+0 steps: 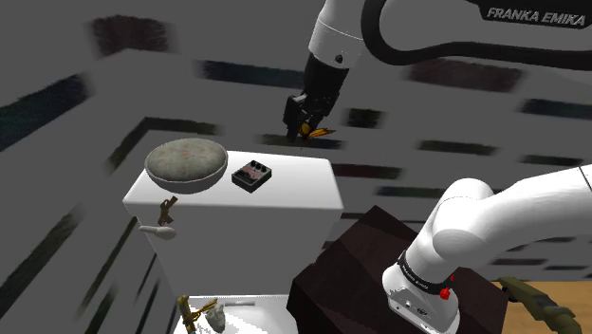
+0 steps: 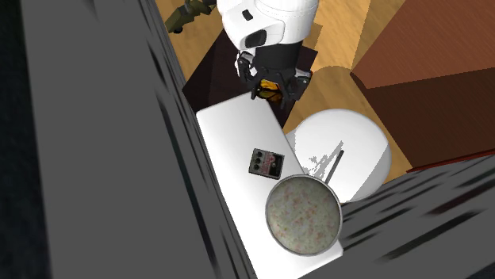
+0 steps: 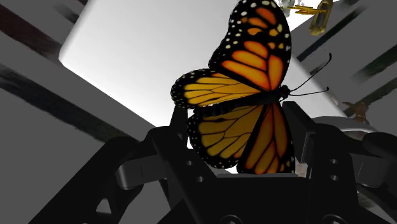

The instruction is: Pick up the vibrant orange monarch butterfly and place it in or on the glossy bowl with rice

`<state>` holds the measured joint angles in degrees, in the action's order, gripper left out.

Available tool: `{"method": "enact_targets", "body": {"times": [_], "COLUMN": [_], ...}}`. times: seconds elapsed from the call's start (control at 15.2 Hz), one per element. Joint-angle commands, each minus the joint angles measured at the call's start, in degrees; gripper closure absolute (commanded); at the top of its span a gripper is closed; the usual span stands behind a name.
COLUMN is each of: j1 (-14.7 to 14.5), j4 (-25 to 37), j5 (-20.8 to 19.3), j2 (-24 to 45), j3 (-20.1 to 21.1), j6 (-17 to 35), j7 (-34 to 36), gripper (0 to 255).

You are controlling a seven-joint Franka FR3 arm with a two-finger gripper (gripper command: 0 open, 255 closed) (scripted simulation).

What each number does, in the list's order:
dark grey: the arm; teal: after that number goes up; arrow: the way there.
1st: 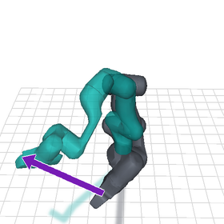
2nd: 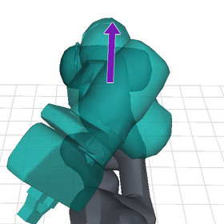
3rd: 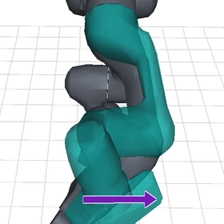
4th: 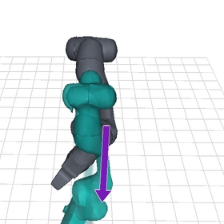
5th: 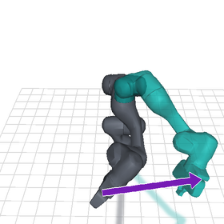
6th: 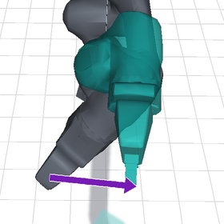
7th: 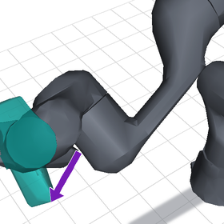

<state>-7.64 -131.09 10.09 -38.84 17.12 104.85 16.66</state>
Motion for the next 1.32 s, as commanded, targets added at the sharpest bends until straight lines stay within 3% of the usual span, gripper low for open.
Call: {"method": "enact_targets", "body": {"times": [0.0,0.4,0.79,0.99,1.19,1.25], "j1": [0.6,2.7,3.5,2.5,-0.6,-0.7], "j4": [2.7,13.9,27.8,36.3,47.8,46.8], "j5": [-0.2,-3.5,-10.6,-15.5,-21.5,-21.4], "j2": [4.3,18.3,33.6,41.9,52.1,51.9], "j3": [1.8,7.1,12.2,14.0,14.9,14.6], "j6": [1.7,4.7,4.8,3.4,0.3,1.1], "j7": [1.5,6.5,13.1,16.7,20.3,20.3], "gripper": [255,255,255,255,255,255]}}
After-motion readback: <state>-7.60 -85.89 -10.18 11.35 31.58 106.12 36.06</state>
